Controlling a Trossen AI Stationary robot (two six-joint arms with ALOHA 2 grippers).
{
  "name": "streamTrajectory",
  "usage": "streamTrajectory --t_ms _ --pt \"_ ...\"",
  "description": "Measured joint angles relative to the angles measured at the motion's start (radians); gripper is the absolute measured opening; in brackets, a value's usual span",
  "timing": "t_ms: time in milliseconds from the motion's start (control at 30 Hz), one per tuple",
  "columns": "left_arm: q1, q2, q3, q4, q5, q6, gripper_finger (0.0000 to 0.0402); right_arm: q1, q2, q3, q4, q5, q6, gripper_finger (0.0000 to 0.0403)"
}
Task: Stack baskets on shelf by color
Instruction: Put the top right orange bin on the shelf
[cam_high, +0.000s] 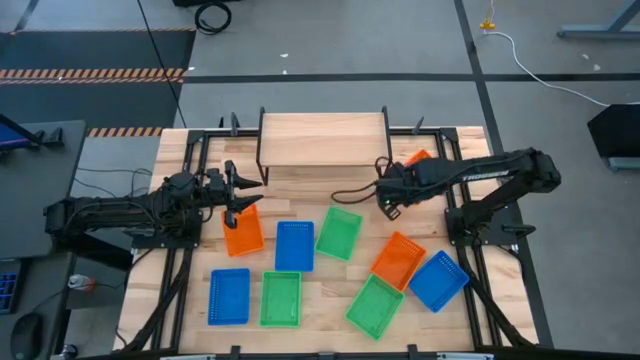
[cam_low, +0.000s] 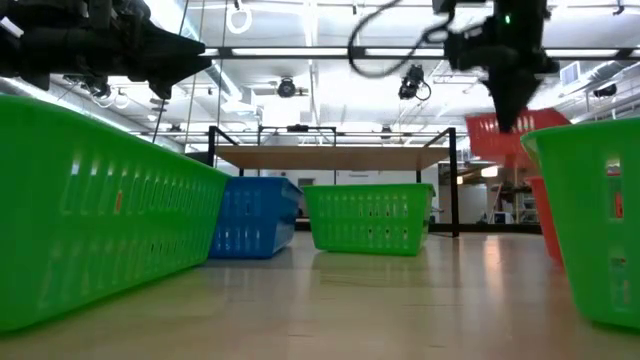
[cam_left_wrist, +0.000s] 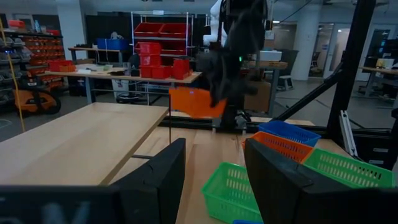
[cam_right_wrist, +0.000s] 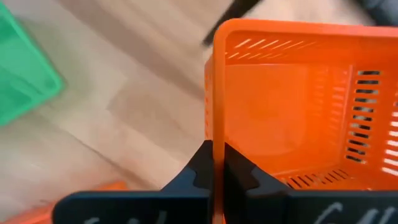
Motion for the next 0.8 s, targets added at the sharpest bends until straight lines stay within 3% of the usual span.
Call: streamTrajectory --t_ms 233,367,633,800 --pt "0.0 0.0 0.0 0.0 0.0 0.0 0.0172 -0.018 0.021 0.251 -0.126 0.142 -0.131 0.0019" --pt "0.0 0.0 0.0 0.004 0.0 0.001 0.0172 -0.036 0.049 0.359 -0.081 0.2 -0.342 0.0011" --pt "0.0 0.0 0.0 0.014 0.0 0.0 0.0172 -0.106 0.146 0.434 0.127 0.142 -0.788 0.0016" --pt "0.0 0.0 0.0 0.014 0.0 0.0 0.0172 -0.168 0.225 0.433 0.143 0.07 -0.943 0.0011"
